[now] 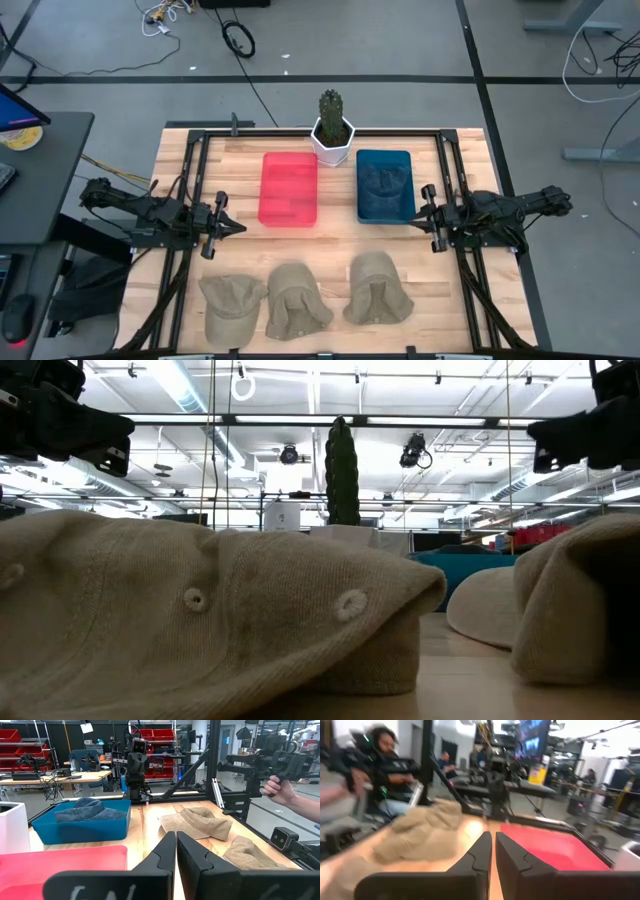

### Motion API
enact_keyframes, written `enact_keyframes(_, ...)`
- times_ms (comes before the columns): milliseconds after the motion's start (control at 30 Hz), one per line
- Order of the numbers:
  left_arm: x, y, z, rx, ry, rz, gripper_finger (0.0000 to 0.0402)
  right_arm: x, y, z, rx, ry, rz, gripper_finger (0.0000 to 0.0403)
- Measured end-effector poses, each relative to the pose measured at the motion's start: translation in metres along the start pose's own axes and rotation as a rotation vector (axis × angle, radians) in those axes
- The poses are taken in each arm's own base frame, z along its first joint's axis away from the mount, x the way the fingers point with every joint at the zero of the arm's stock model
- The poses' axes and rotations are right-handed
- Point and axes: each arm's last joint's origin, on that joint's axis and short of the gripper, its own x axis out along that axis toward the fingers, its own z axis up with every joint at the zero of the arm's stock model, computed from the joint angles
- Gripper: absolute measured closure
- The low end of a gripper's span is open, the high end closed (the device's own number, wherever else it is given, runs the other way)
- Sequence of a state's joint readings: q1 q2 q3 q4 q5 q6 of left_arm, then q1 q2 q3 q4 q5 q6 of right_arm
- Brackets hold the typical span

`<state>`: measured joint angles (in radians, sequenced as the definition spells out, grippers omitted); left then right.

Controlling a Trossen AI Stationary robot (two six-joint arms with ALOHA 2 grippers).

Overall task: Pick & Place hat
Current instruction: Put the left brown cap into the red bin

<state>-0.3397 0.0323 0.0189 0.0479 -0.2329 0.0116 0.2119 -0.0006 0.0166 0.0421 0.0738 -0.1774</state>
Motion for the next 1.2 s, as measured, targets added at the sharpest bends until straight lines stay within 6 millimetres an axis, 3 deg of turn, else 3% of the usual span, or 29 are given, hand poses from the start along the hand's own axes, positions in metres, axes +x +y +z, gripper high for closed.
enact_keyframes(633, -0.002, 0.0, 0.019, -0.048, -0.196, -0.01, 0.0383, 0.0, 0.0, -0.001, -0.016, 0.018, -0.016, 0.0378)
enact_keyframes(767, -0.002, -0.001, 0.021, -0.181, -0.208, -0.061, 0.0383, 0.0, 0.0, -0.001, -0.016, 0.018, -0.014, 0.0378)
enact_keyframes(1033, -0.004, -0.004, 0.038, -0.226, -0.324, -0.217, 0.0383, 0.0, 0.0, -0.001, -0.016, 0.017, -0.015, 0.0378)
enact_keyframes(1200, 0.001, -0.006, 0.065, -0.211, -0.283, -0.241, 0.0383, 0.0, 0.0, -0.001, -0.016, 0.017, -0.015, 0.0378)
